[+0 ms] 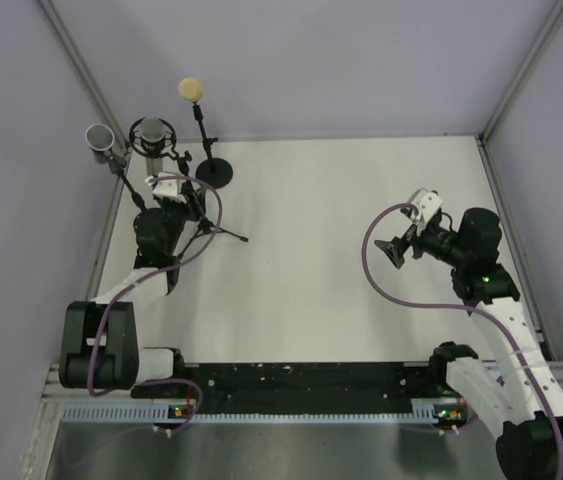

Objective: Remove the microphone from the stand

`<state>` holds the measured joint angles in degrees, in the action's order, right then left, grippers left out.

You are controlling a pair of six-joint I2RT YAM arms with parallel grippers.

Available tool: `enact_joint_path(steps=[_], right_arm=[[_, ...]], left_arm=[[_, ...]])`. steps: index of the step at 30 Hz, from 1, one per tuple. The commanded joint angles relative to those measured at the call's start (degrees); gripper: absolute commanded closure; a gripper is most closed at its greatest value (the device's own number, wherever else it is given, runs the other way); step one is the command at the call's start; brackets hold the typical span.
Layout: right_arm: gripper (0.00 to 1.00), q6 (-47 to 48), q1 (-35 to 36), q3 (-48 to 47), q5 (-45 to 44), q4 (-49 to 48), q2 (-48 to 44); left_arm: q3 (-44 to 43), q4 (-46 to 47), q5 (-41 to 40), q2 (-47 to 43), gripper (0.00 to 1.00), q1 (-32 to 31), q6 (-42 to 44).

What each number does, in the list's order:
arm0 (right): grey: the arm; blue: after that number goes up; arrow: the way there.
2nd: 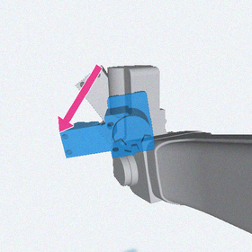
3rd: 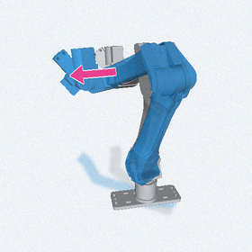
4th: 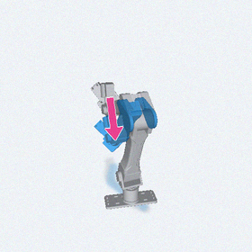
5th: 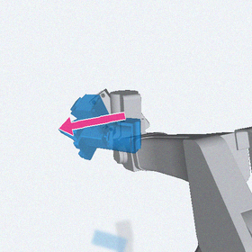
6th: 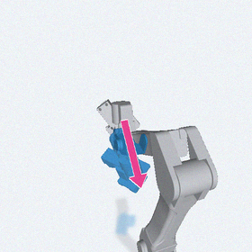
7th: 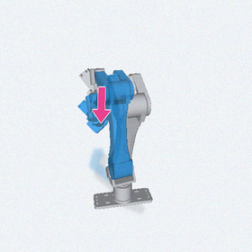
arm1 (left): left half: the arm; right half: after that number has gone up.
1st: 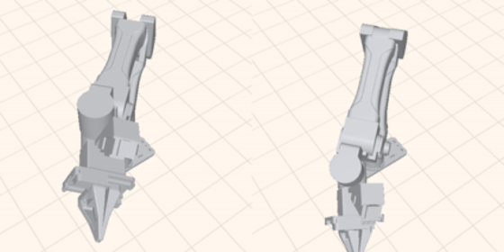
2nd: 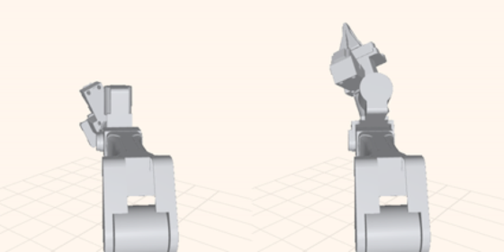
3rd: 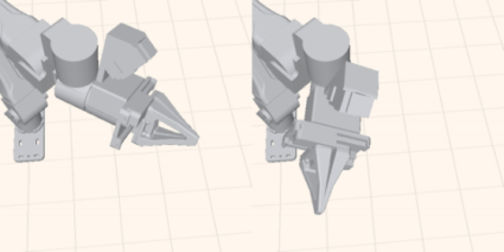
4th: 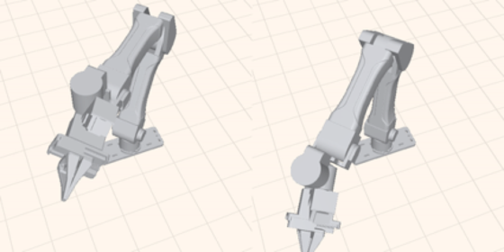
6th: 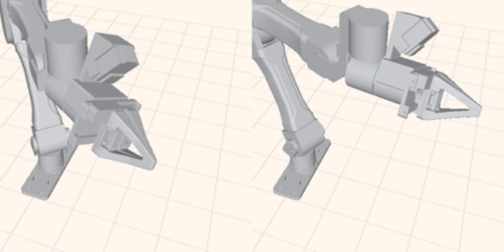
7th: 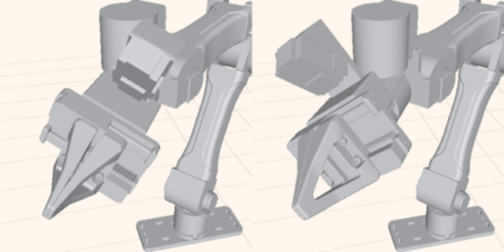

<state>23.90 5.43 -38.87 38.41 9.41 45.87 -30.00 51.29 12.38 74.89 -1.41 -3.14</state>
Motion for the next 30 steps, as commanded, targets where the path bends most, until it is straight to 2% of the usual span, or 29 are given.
enact_joint_path(steps=[1,4,7,12,22,27,30], right_arm=[[0.01,0.80,0.37,0.03,0.26,-1.59,0.19],[0.01,0.97,0.46,0.20,0.26,-1.67,0.19],[0.01,0.97,0.37,0.20,0.17,-1.59,0.19],[0.01,1.32,0.55,0.46,0.26,-1.59,0.10],[0.01,2.55,0.90,0.90,-0.09,-1.59,0.45],[0.01,3.08,1.07,1.17,-0.27,-1.59,0.63],[0.01,3.26,1.07,1.34,-0.53,-1.68,0.80]], left_arm=[[-1.47,5.75,-0.78,1.04,0.57,-0.17,-0.64],[-1.55,6.28,-0.87,1.39,0.72,-0.17,-0.64],[-1.47,6.37,-0.61,1.22,0.79,-0.17,-0.47],[-1.11,5.76,2.64,-0.27,0.99,-0.17,-0.29],[-0.76,2.33,15.20,-4.05,1.00,-1.40,-0.47],[-1.12,-1.01,21.45,-6.77,1.00,-5.17,2.61],[-0.50,0.21,24.00,-8.36,1.00,-7.46,2.61]])
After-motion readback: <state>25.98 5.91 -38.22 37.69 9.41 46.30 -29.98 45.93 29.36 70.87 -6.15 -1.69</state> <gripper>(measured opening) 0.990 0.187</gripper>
